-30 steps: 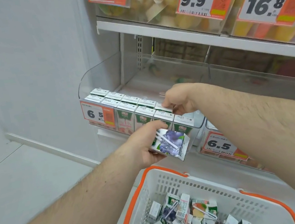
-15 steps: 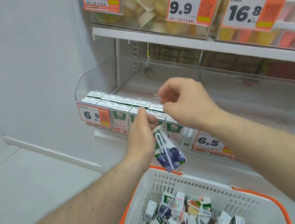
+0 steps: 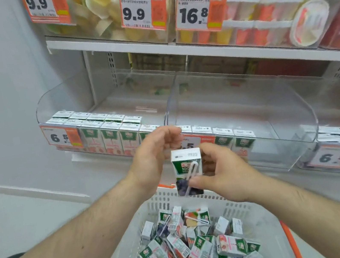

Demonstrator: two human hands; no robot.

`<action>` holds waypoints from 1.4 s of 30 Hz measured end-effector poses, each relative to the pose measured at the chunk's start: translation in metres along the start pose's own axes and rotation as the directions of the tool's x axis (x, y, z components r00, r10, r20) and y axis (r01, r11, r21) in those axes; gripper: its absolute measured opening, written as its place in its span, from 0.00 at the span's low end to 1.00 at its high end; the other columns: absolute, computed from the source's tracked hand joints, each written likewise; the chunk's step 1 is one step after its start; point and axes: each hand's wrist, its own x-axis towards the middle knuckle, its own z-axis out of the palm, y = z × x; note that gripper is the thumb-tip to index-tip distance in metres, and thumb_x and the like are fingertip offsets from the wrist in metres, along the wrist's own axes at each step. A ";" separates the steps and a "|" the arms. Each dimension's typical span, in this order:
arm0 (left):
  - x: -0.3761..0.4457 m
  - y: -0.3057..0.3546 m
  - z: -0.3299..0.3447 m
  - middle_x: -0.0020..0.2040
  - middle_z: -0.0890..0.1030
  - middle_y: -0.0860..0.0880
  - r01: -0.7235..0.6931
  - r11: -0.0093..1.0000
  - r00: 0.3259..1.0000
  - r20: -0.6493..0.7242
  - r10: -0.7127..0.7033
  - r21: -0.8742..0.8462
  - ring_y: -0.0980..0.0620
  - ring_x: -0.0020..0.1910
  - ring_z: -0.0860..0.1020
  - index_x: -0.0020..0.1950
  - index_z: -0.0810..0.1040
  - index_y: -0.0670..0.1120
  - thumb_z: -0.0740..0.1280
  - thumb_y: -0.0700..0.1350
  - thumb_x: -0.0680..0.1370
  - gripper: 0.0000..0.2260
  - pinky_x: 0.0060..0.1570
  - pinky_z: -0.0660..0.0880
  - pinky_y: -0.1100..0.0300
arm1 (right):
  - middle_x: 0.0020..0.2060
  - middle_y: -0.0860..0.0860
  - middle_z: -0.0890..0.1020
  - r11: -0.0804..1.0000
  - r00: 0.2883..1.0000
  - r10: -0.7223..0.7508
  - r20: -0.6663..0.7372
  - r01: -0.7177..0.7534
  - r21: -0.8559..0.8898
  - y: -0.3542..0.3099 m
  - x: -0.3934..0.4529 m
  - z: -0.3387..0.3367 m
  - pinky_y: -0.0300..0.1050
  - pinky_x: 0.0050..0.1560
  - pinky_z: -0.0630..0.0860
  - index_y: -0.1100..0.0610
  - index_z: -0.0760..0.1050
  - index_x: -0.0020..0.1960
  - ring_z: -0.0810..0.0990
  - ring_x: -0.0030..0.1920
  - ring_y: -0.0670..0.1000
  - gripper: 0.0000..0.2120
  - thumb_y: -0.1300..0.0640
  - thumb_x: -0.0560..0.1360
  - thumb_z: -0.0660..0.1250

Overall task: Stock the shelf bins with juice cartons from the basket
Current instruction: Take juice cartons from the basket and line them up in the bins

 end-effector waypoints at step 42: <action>0.045 -0.132 0.288 0.75 0.60 0.41 -0.284 0.062 0.927 0.257 0.272 0.957 0.41 0.75 0.54 0.73 0.65 0.58 0.68 0.48 0.70 0.31 0.70 0.36 0.45 | 0.58 0.51 0.82 0.823 0.498 0.166 -0.851 -0.545 -0.158 0.127 -0.073 -0.297 0.43 0.56 0.72 0.52 0.81 0.59 0.78 0.59 0.55 0.14 0.51 0.76 0.66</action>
